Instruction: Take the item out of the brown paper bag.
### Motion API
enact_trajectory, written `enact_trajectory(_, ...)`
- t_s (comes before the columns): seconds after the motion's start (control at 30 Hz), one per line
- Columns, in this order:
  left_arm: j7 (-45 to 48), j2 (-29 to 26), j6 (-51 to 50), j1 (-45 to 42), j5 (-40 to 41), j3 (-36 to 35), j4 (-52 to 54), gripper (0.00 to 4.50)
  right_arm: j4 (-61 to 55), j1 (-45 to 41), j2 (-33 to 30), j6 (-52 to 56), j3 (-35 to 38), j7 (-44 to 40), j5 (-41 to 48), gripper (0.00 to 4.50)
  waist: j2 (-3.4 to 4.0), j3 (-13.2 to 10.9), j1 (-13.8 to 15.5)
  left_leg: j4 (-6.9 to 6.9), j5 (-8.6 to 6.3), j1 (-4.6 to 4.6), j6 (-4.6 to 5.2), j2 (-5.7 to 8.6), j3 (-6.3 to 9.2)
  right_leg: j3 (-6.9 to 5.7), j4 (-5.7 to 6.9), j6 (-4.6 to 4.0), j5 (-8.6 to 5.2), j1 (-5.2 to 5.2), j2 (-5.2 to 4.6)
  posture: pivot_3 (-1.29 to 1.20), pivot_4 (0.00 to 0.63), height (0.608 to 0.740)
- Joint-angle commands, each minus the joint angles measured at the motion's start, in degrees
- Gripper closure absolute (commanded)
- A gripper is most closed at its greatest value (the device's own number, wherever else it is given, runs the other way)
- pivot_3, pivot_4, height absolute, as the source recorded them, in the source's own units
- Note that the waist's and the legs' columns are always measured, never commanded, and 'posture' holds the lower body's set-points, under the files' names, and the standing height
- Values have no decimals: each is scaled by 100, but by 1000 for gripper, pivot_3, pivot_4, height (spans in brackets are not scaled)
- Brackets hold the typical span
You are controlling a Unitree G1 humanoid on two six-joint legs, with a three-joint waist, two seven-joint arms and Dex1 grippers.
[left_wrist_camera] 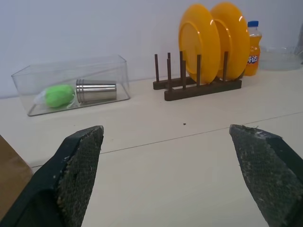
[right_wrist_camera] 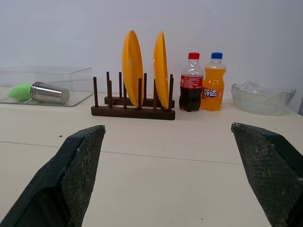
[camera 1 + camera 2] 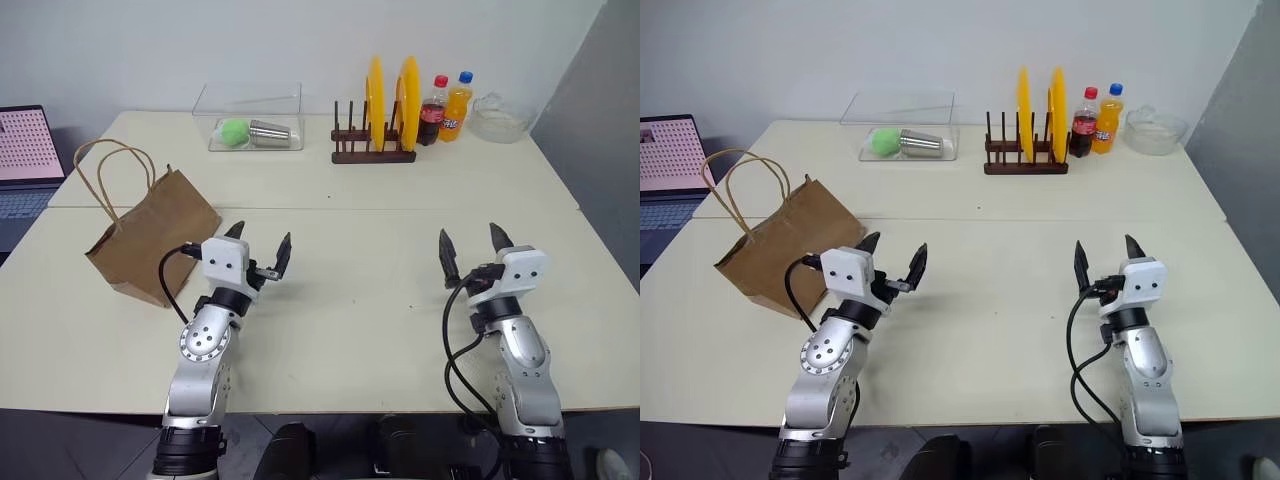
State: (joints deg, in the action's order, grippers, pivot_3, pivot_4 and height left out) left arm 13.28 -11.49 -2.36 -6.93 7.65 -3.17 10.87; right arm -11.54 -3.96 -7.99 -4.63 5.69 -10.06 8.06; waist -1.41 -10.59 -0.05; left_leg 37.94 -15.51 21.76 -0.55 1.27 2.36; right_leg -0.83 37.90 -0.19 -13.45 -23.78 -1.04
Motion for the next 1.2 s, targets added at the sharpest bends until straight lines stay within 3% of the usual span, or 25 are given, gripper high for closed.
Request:
enact_trajectory(0.03,84,-13,36,15,55,25,259,32,-73,-105,-29,-164,72,-37,72,0,0,0,0,0,0,0,0,0,0,0,0,0,0,0,0,0,150,740)
enact_trajectory(0.37,82,-18,-151,52,-12,70,314,32,-91,-47,-24,-185,5,-62,36,0,0,0,0,0,0,0,0,0,0,0,0,0,0,0,0,0,150,740)
enact_trajectory(0.57,117,-42,-755,74,145,40,476,32,-211,7,-91,114,-41,-103,33,0,0,0,-2,0,0,0,0,0,0,0,0,0,0,0,0,0,150,740)
enact_trajectory(0.7,120,-87,-890,69,63,40,550,32,-363,18,-215,389,-124,-429,246,0,0,0,-2,0,0,0,0,0,1,0,0,0,0,0,0,0,150,740)
enact_trajectory(0.87,607,-71,-606,88,565,-26,670,32,-626,61,-336,1055,-200,-835,792,0,0,0,-2,0,0,1,0,0,1,-1,-1,0,0,0,0,0,150,740)
enact_trajectory(1.03,337,-30,-749,228,542,-92,1021,32,-749,4,-505,1310,-279,-1167,1030,0,0,0,-1,-1,0,2,0,0,3,-1,-3,0,0,0,0,0,150,740)
enact_trajectory(1.2,-151,-54,-1426,320,622,-390,1760,32,-1093,-594,-1026,1935,-431,-1920,1564,0,1,-6,-17,0,0,3,1,0,1,0,-7,0,0,0,0,0,150,740)
